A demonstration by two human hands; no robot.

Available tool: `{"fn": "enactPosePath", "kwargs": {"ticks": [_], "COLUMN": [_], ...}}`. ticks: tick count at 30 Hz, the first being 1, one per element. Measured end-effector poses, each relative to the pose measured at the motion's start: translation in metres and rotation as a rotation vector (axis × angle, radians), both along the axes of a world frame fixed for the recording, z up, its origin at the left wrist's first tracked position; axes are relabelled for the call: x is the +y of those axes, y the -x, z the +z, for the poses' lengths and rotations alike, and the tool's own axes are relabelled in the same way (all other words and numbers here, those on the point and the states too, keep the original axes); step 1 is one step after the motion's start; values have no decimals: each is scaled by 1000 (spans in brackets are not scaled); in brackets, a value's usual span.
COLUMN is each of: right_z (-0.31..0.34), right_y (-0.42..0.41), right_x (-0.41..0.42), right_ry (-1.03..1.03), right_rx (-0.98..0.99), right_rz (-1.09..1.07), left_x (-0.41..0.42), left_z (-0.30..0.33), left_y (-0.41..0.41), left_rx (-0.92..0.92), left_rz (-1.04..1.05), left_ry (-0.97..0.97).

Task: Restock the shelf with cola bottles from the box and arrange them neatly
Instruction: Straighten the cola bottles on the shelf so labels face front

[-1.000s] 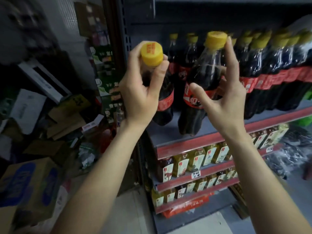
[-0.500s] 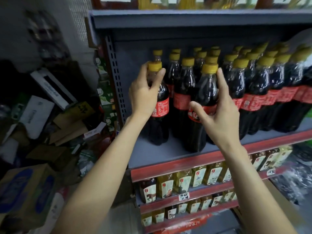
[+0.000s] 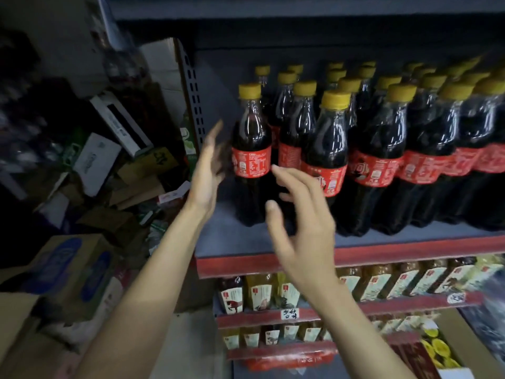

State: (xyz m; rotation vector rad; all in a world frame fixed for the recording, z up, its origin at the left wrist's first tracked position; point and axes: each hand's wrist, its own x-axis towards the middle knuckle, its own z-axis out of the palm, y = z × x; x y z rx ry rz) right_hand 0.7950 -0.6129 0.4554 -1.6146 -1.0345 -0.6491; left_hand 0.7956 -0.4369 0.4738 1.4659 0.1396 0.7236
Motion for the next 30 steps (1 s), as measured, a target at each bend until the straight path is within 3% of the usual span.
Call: {"fn": "enactPosePath", "kwargs": {"ticks": [4,9,19,30], "right_z": [-18,-17,-10,-4], "right_y": [2,-24,-76,-104], "right_x": [32,67,160,198], "right_ry": [294,261,223,298], "right_rx": [327,509,536,476], "right_rz": [68,252,274,-40], "left_x": [2,6,51,86], "left_z": [-9,-14,-10,-12], "left_y": [7,22,9,-36], "left_rx": [160,164,147,72], "left_rz": [-154,-63,140,101], "left_ry": [105,76,41,41]}}
